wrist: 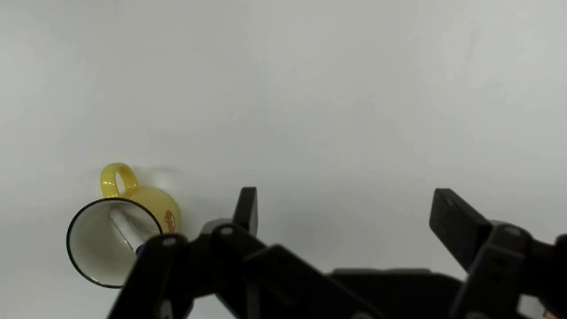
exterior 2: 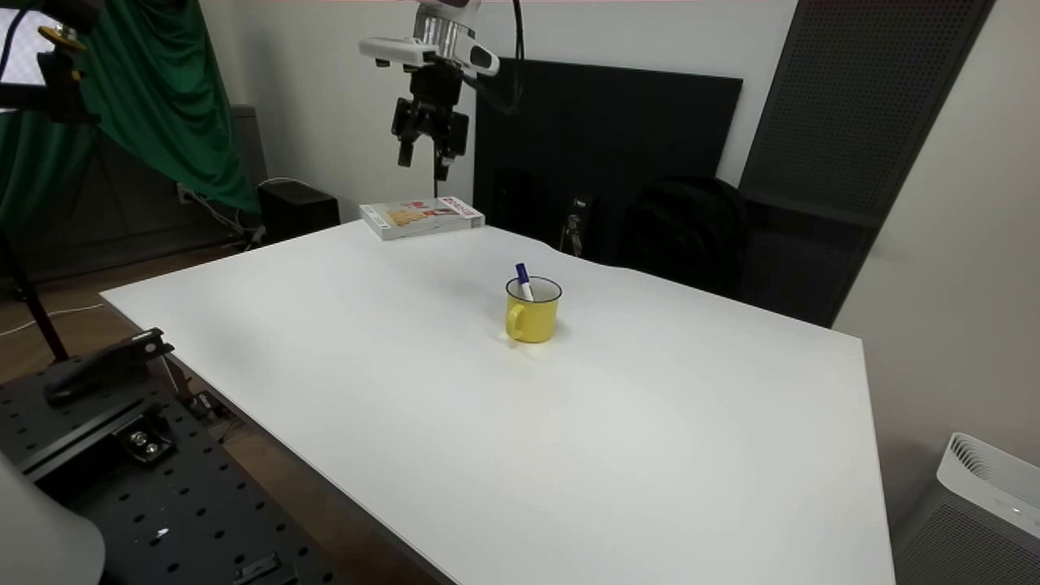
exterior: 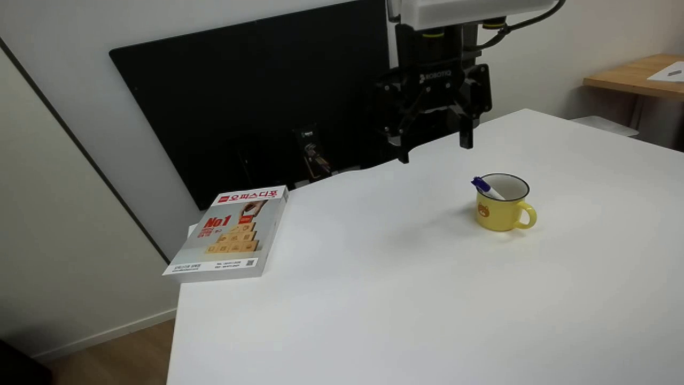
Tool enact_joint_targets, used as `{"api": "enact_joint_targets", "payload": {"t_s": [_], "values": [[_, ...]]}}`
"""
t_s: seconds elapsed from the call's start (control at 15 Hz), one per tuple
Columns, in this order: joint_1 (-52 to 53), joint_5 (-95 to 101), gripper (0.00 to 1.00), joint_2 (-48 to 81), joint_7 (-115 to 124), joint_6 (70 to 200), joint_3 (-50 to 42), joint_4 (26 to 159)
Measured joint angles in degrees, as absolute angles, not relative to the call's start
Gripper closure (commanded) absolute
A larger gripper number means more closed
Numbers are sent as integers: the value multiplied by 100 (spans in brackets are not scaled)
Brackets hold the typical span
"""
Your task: Put the marker in the yellow mug
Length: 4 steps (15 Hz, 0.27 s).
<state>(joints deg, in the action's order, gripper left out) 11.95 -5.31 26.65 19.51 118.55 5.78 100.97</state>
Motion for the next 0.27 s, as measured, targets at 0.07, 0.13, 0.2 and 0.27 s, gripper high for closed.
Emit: {"api": "enact_joint_targets", "payload": {"t_s": [0.07, 0.13, 0.2, 0.27], "values": [[1196, -482, 0, 2638, 1779, 11854, 586, 10138], [1196, -448, 0, 2621, 1695, 11854, 593, 10164], [1196, -440, 0, 2609, 1657, 11854, 599, 10179], [1196, -438, 0, 2603, 1636, 11854, 603, 10186]]}}
